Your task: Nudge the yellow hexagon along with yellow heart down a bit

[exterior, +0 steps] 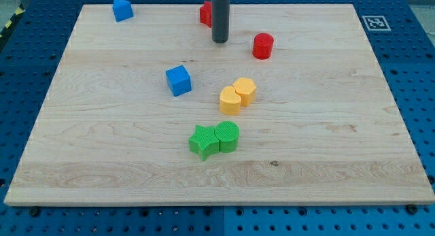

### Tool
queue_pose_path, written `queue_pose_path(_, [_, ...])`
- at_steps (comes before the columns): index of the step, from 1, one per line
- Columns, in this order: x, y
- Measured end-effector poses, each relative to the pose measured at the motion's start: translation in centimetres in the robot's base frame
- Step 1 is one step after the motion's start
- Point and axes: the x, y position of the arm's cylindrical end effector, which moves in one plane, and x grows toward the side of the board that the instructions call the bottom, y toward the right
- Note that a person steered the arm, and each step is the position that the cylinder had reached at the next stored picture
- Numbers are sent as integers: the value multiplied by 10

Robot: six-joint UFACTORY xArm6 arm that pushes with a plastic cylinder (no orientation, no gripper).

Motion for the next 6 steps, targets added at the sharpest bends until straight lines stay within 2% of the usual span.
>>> queue_pose_path(1, [12,0])
queue_pose_path(4, [12,0])
queue_pose_path(5, [35,9])
queue_pose_path(6, [88,12])
